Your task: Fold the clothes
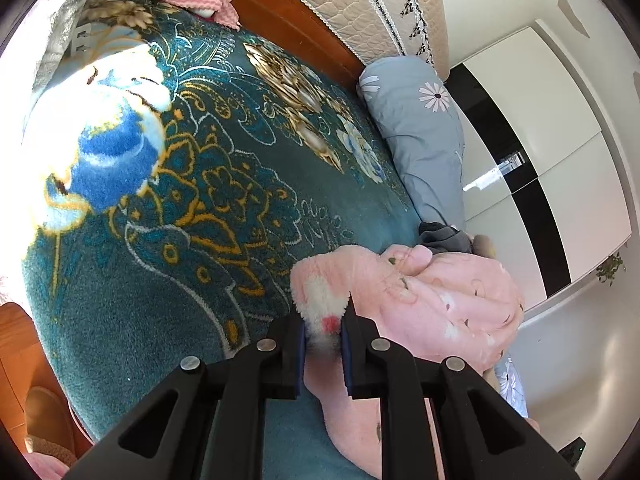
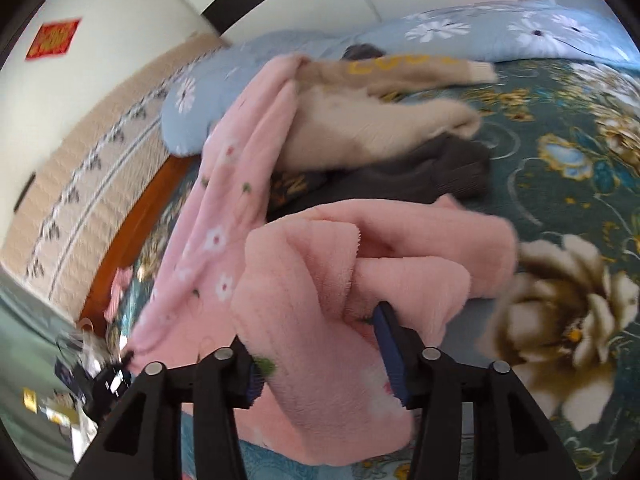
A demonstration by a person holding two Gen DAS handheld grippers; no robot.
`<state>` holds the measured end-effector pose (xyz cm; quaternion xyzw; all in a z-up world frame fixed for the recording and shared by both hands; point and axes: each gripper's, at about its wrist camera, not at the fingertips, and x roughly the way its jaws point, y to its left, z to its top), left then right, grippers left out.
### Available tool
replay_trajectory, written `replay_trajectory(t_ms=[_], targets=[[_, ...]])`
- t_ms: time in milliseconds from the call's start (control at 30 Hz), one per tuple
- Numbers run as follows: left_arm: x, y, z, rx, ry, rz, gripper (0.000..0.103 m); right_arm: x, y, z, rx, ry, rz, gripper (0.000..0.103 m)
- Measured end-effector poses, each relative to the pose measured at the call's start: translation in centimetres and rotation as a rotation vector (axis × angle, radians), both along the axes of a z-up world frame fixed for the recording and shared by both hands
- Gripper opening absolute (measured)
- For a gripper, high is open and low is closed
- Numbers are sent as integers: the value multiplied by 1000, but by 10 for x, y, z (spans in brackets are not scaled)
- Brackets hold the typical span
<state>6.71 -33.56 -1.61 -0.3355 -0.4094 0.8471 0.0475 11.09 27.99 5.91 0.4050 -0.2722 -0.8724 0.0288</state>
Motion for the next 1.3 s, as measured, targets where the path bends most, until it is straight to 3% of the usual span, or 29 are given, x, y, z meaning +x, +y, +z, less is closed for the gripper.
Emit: replay_trajectory(t_ms=[167, 267, 367, 433, 600, 700, 867, 1000, 1067, 1300], targets=[[-3, 0, -4, 5, -21, -17, 16, 2, 8, 2, 59, -69, -45, 58], [-6, 1, -7, -3, -34, -44, 17, 5, 8, 0, 115, -169, -14, 60], [-7, 2, -10, -2, -33, -63, 17, 13, 5, 8, 149, -197, 24, 63], [-8, 2, -12, 7, -34, -74, 23, 20, 5, 21, 172, -174, 26, 68], [-13, 9, -12, 21, -14, -131, 51, 24, -3, 56, 174, -74, 36, 80], [-17, 14, -9, 9, -12, -153, 56, 11, -12, 70, 197, -44, 38, 84], [-22, 16, -8, -6, -15, -151, 54, -23, -34, 63, 185, -78, 66, 86], [-19, 9, -12, 1, -3, -142, 30, -48, -53, 48, 251, -126, 101, 87], [-17, 4, -14, 13, 15, -140, 25, -62, -57, 37, 282, -156, 113, 87], [-11, -5, -13, 24, 90, -165, 21, -93, -32, -9, 407, -375, -34, 85]])
